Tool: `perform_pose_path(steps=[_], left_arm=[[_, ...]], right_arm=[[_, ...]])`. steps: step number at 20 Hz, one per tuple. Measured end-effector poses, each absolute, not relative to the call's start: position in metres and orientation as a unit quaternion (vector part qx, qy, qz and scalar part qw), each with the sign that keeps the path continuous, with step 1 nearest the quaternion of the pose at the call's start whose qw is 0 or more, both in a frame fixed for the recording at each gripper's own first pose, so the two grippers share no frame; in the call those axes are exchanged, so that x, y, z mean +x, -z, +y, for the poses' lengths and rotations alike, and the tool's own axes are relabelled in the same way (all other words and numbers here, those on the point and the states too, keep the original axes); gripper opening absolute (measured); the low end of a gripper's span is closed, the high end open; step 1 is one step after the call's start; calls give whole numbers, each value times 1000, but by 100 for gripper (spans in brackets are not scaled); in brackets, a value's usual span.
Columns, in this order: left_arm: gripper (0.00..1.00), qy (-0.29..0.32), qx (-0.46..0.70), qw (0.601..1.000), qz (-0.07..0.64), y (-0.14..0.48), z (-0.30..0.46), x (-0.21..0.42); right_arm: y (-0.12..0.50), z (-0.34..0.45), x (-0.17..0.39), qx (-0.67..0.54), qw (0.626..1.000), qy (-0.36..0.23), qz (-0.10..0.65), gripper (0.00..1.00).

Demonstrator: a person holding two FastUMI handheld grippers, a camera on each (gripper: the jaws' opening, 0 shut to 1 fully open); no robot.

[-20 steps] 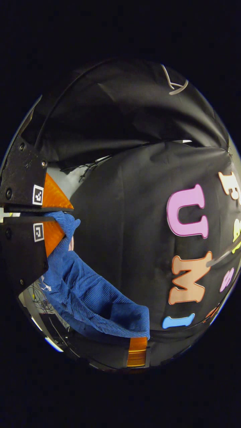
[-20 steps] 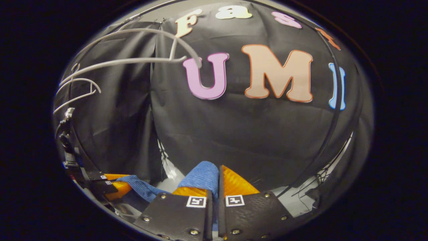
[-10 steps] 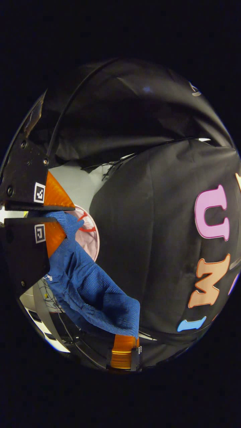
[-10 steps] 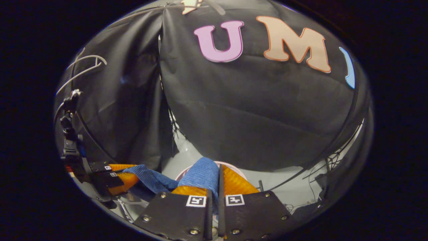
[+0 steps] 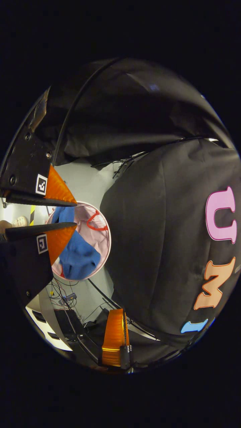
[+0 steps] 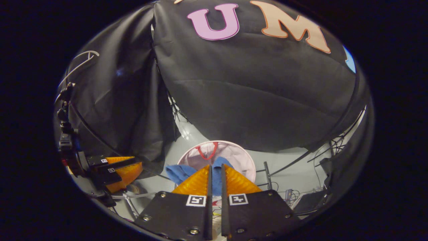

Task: Grasp the clothes on the hanger with both hands and then place them into the laundry hamper below.

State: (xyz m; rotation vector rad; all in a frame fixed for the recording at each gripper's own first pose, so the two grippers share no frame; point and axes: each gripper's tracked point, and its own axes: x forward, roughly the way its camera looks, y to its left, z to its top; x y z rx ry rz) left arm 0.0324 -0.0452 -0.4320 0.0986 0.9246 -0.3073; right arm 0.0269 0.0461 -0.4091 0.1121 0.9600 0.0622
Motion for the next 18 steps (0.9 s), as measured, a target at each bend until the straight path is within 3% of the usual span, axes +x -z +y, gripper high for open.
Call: perform_pose_path(steps=[13, 18], left_arm=[[29, 158, 52, 888, 428, 419, -52, 39], [29, 174, 38, 903, 391, 382, -67, 51]], right_arm=[[399, 43, 29, 50, 891, -26, 451, 11], [356, 31, 42, 53, 910, -13, 410, 11]])
